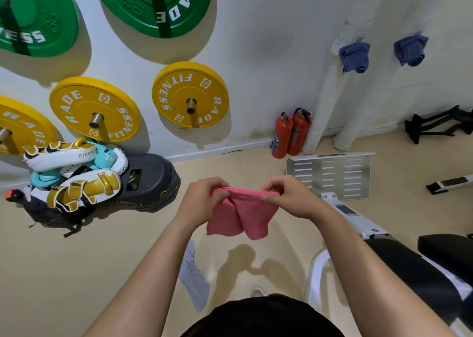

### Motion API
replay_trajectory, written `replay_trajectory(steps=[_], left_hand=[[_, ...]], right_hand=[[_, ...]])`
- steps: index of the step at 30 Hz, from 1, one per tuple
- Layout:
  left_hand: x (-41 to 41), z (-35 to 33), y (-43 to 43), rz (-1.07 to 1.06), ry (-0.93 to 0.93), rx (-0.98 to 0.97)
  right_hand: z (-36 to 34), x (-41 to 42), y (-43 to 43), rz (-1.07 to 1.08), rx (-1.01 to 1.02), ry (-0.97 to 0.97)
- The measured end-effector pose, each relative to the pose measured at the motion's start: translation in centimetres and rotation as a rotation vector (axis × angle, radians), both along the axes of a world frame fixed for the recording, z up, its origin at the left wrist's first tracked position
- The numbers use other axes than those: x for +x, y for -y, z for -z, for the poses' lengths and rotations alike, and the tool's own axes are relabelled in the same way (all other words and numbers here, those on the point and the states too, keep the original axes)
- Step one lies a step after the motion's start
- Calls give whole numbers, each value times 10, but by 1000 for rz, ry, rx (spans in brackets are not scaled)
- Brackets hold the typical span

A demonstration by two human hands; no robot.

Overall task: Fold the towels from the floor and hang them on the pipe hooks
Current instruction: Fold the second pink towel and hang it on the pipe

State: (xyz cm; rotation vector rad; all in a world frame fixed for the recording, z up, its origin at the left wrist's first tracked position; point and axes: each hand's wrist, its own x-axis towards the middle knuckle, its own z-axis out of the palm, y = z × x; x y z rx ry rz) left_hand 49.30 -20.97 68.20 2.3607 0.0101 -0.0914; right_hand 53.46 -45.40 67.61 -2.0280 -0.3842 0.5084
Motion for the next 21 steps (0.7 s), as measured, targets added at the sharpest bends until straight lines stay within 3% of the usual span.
replay_trajectory(steps=[4,7,10,13,17,21], left_hand=[[5,4,0,-68,-34,35],[4,10,6,-234,-17,8],[0,12,22,-287,-8,-60],[-2,16,40,-281,-99,-219],[-2,8,51,-327,-263,-606],[-7,1,50,-221,-333,-692]], right_hand=[[7,4,6,109,-53,1],[17,9,3,303,27,-11],[25,4,-11,331,77,-43],[28,-7,-27,327,169,-83],[28,-14,-30,312,278,-71],[22,-18,-19,304,307,-77]])
